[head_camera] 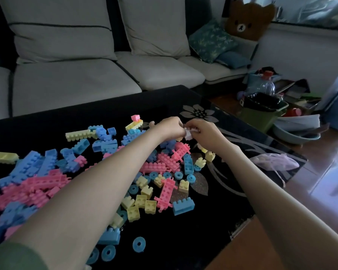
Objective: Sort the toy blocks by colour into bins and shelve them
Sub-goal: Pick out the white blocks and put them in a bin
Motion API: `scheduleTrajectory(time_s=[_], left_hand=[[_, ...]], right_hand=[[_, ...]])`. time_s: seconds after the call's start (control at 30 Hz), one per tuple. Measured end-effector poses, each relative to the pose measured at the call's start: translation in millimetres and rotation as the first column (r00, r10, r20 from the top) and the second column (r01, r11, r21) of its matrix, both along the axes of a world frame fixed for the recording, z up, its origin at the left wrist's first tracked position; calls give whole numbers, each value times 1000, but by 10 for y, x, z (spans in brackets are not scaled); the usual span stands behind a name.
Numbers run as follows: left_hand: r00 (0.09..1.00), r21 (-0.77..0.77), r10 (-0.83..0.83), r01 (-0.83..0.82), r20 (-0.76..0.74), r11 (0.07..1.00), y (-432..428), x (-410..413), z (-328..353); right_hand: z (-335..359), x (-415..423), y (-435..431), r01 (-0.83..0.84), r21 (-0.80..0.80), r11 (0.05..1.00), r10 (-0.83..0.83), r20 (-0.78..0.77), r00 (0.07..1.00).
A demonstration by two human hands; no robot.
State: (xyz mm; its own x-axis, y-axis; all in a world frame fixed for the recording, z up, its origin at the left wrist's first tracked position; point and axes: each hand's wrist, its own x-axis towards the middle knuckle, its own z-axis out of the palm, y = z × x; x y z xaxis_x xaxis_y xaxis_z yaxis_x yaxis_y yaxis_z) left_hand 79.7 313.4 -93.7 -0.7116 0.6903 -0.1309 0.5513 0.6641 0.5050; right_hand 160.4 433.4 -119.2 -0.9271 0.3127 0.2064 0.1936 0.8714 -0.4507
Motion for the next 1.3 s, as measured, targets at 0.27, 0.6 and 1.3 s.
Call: scheduleTrajectory(time_s=[0.27, 0.6, 1.3], left_hand=[[941, 288, -77, -23, 330, 957, -559, 95, 578], [803, 505, -58, -314, 593, 804, -2092, 773, 940], [594, 15, 804, -804, -33, 594, -5928, 1982, 409]], right_hand=[[570, 116, -407, -59, -37, 998, 53, -159, 986], [1102, 564, -1833, -320, -62, 945, 303, -198, 932], [575, 859, -5042, -838, -102, 537, 838, -47, 543]])
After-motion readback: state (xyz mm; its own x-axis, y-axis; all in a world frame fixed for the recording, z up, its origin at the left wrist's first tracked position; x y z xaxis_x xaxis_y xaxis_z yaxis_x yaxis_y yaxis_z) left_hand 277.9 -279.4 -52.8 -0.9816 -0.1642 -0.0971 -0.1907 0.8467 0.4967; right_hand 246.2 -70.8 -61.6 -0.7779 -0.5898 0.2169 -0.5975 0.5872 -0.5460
